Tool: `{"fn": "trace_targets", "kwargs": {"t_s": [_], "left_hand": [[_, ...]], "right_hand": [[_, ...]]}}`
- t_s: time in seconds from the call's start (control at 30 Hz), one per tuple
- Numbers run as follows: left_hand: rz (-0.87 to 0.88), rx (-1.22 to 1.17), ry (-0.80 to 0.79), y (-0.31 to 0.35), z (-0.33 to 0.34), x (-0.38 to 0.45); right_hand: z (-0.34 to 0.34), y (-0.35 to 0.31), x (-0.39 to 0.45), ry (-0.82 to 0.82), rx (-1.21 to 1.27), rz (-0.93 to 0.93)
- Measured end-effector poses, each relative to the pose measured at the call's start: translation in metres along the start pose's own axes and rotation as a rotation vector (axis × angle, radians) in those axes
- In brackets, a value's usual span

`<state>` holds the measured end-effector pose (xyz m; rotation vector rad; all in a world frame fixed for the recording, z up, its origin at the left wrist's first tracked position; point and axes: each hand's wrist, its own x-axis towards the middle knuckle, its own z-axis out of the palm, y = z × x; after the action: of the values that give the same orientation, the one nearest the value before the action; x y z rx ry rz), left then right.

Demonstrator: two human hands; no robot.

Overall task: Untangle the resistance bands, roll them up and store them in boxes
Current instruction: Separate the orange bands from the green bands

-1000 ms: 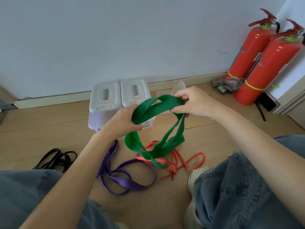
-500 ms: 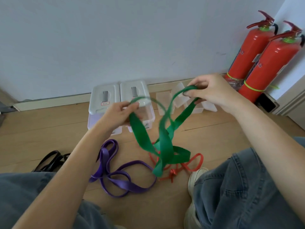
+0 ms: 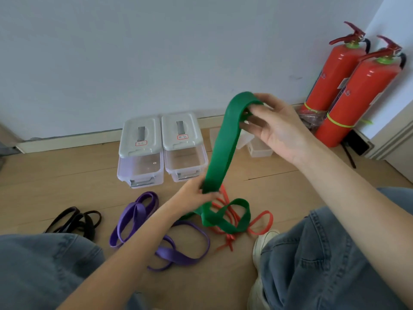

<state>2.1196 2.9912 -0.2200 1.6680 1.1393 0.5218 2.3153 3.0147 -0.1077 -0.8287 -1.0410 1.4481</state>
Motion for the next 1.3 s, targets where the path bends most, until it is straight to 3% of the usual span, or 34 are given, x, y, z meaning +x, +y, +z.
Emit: {"fn": "trace_targets", "kwargs": {"t_s": [0.07, 0.2, 0.27, 0.33, 0.4, 0.5, 0.57, 0.7, 0.83, 0.93, 1.03, 1.1, 1.17, 1.2, 1.27, 1.3], "left_hand": [[-0.050, -0.057, 0.056, -0.003, -0.013, 0.001], [0.128, -0.418, 0.268, 0.031, -0.053, 0.006], [0.233, -0.531, 0.256, 0.051, -0.068, 0.006], [0.200, -0.259, 0.199, 0.059, -0.062, 0.005], [0.121, 0.124, 0.011, 0.059, -0.044, 0.002], [0.178, 0.141, -0.249, 0.066, -0.024, 0.000], [0.166, 0.043, -0.237, 0.071, -0.030, -0.001], [0.147, -0.031, -0.187, 0.057, -0.047, 0.003], [0.101, 0.102, -0.070, 0.013, -0.016, 0.006], [0.044, -0.082, -0.116, -0.016, 0.011, -0.001], [0.032, -0.105, -0.074, -0.014, 0.008, 0.003], [0.045, -0.293, 0.118, 0.007, -0.020, 0.008], [0.182, -0.572, 0.278, 0.033, -0.057, 0.006], [0.245, -0.588, 0.313, 0.043, -0.070, 0.005], [0.186, -0.306, 0.336, 0.050, -0.071, 0.002], [0.114, -0.122, 0.288, 0.045, -0.060, 0.000]], "right_hand": [[-0.013, 0.003, 0.002, 0.089, -0.182, 0.059], [-0.031, 0.009, -0.002, 0.040, -0.970, 0.358], [-0.030, 0.004, -0.004, 0.002, -1.027, 0.376], [-0.022, -0.005, -0.005, -0.054, -0.903, 0.293], [-0.013, -0.003, -0.008, -0.226, -0.950, 0.213], [0.002, 0.014, -0.014, -0.598, -1.134, 0.322], [0.005, 0.024, -0.015, -0.640, -1.058, 0.338], [0.004, 0.016, -0.010, -0.435, -1.059, 0.250], [0.005, 0.006, -0.012, -0.351, -0.628, 0.171], [0.008, 0.001, -0.011, -0.270, -0.273, 0.088], [0.002, 0.001, -0.008, -0.115, -0.194, 0.075], [-0.008, 0.000, -0.004, -0.016, -0.418, 0.108], [-0.019, 0.003, -0.003, 0.002, -0.886, 0.224], [-0.024, 0.006, -0.001, -0.048, -1.154, 0.314], [-0.029, 0.012, -0.002, -0.207, -1.550, 0.537], [-0.030, 0.013, -0.004, -0.262, -1.611, 0.608]]}}
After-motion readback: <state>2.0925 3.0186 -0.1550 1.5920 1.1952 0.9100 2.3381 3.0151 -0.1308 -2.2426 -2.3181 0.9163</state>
